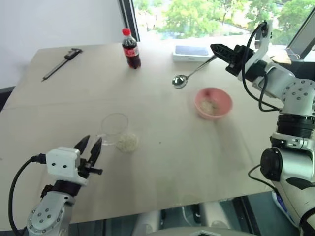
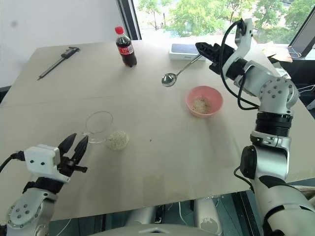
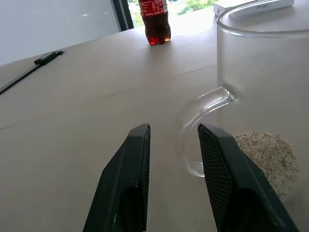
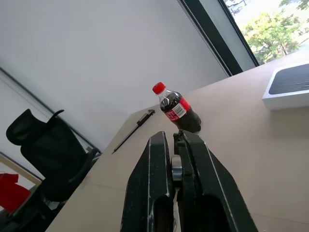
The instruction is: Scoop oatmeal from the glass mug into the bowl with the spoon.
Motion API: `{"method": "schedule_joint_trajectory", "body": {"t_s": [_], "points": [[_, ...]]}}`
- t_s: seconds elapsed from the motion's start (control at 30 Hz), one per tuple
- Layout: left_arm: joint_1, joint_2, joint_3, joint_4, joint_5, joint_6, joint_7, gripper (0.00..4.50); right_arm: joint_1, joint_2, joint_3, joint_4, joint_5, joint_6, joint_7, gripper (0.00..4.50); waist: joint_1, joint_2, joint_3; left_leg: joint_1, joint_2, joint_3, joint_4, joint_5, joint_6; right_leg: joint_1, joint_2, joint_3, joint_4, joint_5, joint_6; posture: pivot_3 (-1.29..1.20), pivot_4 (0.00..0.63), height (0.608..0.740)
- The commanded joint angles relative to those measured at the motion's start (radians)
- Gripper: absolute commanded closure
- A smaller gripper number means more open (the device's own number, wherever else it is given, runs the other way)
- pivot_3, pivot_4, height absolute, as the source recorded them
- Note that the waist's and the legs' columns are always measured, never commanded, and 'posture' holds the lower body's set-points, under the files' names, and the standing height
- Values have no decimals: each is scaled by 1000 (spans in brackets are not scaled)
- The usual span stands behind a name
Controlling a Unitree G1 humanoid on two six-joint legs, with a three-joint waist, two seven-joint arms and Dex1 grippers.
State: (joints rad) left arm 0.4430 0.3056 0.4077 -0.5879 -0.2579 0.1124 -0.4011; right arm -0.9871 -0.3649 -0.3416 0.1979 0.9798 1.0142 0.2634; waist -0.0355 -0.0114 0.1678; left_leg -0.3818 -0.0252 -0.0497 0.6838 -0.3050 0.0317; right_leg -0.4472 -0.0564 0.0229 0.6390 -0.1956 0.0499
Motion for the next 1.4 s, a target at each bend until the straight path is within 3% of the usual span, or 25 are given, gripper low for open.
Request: {"method": "schedule_joint_trajectory", "body": {"t_s": [0.03, 0.2, 0.27, 0.37, 0.4, 0.6, 0.83, 1.13, 1.4], "points": [[-34, 25, -11, 23, 6, -34, -11, 2881, -12, -12, -33, -55, 23, 1, -4, 4500, 0, 0, 0, 0, 0, 0, 0, 0, 0, 0, 0, 0, 0, 0, 0, 0, 150, 740], [-68, 37, -26, 59, 3, -49, -19, 2881, -7, -18, -37, -59, 18, 4, -4, 4500, 0, 0, 0, 0, 0, 0, 0, 0, 0, 0, 0, 0, 0, 0, 0, 0, 150, 740], [-71, 34, -25, 62, 1, -54, -16, 3137, -3, -19, -39, -64, 18, 6, -4, 4500, -1, 0, 0, 0, 0, 0, 0, 0, 0, 0, 0, 0, 0, 0, 0, 0, 150, 740], [-75, 33, -25, 67, 1, -56, -13, 4367, 3, -17, -40, -70, 17, 5, -4, 4500, 0, 0, 0, 0, 0, 0, 0, 0, 0, 0, -1, 0, 0, 0, 0, 0, 150, 740], [-79, 34, -27, 68, 1, -54, -11, 4444, 4, -16, -40, -73, 17, 5, -5, 4500, 0, 0, 0, 0, 0, 0, 0, 0, 0, 0, -1, 0, 0, 0, 0, 0, 150, 740], [-122, 33, -16, 100, -27, -32, -3, 4444, -2, 1, -34, -96, 32, 13, -8, 4500, 1, 0, 0, 0, 0, -1, 0, 0, 0, 0, -1, -1, 1, 0, 0, 0, 150, 740], [-381, 108, -95, 195, 73, -27, 25, 4444, -57, 36, -7, -144, 93, 63, 10, 4500, 5, 0, 0, 0, -1, -1, 0, 0, 0, 0, -1, -1, 2, 0, 0, 0, 150, 740], [-760, 160, -239, 598, 158, -213, -61, 4444, -109, 97, 101, -165, 57, 37, 79, 4500, -3, 0, 0, -2, -2, -1, 0, 2, -4, -2, -1, -1, 1, 0, 0, 0, 150, 740], [-984, 181, -297, 944, 172, -446, -165, 4444, -92, 50, 269, -180, -168, -142, 230, 4500, -2, 0, 0, -3, -5, -2, 1, 3, -5, -3, -3, -3, 1, 0, 0, 0, 150, 740]]}}
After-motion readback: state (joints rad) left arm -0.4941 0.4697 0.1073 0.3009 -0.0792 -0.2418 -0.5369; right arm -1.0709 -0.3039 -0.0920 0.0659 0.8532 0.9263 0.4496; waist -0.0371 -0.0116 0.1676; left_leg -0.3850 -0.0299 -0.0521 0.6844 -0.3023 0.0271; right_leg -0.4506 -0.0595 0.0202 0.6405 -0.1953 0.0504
